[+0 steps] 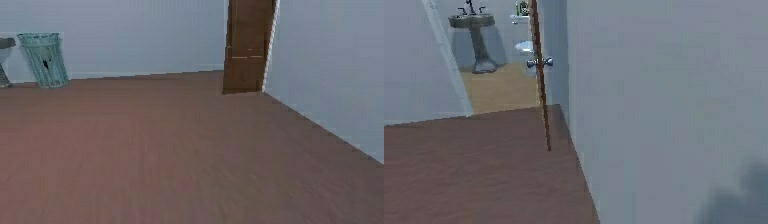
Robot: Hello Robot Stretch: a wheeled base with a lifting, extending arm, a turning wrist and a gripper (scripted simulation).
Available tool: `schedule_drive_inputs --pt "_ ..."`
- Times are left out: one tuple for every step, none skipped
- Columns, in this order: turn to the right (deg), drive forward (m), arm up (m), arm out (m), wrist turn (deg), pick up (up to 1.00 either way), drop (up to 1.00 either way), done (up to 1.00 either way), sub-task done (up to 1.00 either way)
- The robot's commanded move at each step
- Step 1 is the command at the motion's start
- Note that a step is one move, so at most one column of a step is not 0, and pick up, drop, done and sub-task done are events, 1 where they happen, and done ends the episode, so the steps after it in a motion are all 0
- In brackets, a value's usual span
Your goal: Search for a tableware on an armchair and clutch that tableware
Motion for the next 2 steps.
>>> schedule_drive_inputs --pt "0.0 1.0 0.0 0.0 0.0 0.0 0.0 0.0 0.0" --pt "3.0 0.0 0.0 0.0 0.0 0.0 0.0 0.0 0.0"
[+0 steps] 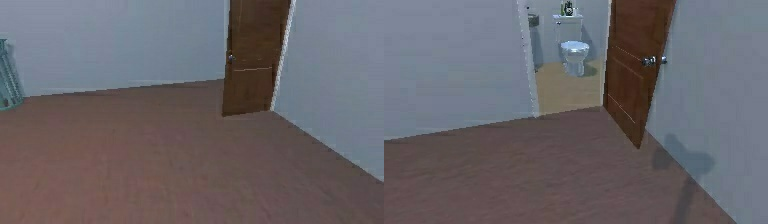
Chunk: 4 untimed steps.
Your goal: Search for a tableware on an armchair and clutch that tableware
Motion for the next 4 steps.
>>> schedule_drive_inputs --pt "-3.0 0.0 0.0 0.0 0.0 0.0 0.0 0.0 0.0" --pt "0.0 1.0 0.0 0.0 0.0 0.0 0.0 0.0 0.0" --pt "0.0 1.0 0.0 0.0 0.0 0.0 0.0 0.0 0.0" --pt "0.0 1.0 0.0 0.0 0.0 0.0 0.0 0.0 0.0"
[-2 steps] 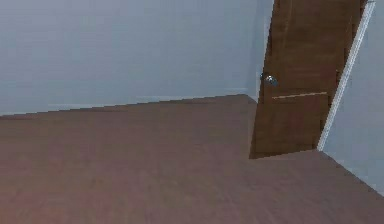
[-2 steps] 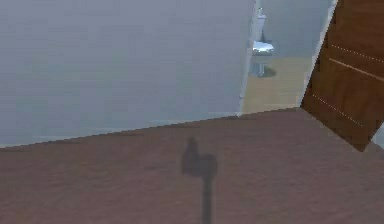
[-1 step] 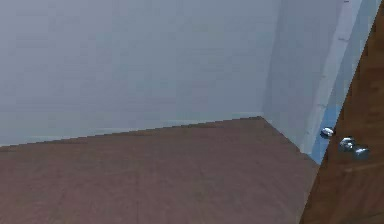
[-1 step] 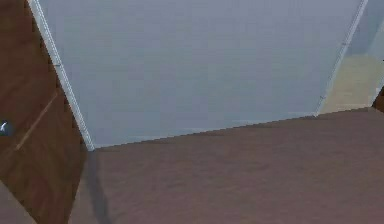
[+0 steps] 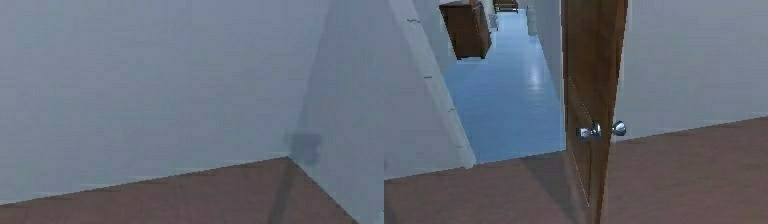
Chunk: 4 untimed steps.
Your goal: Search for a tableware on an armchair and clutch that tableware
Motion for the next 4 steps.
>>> schedule_drive_inputs --pt "45.0 0.0 0.0 0.0 0.0 0.0 0.0 0.0 0.0" --pt "0.0 0.2 0.0 0.0 0.0 0.0 0.0 0.0 0.0" --pt "24.0 0.0 0.0 0.0 0.0 0.0 0.0 0.0 0.0" --pt "0.0 0.65 0.0 0.0 0.0 0.0 0.0 0.0 0.0"
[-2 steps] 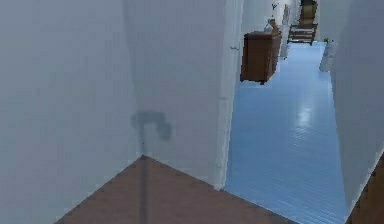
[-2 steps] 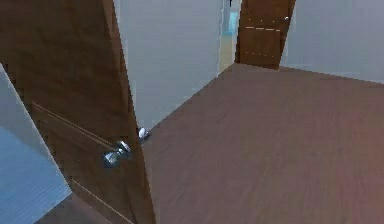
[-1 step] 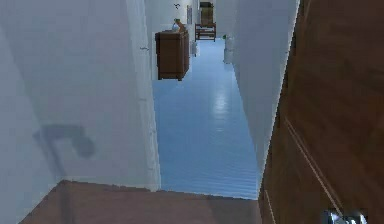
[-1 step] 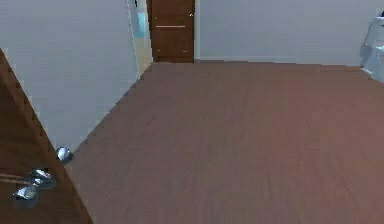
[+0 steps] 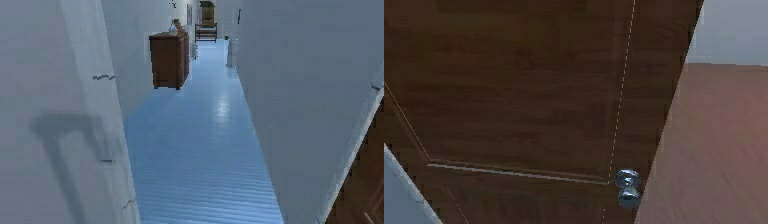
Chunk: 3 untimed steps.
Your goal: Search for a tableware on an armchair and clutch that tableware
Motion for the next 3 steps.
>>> schedule_drive_inputs --pt "3.0 0.0 0.0 0.0 0.0 0.0 0.0 0.0 0.0" --pt "0.0 1.0 0.0 0.0 0.0 0.0 0.0 0.0 0.0" --pt "0.0 1.0 0.0 0.0 0.0 0.0 0.0 0.0 0.0"
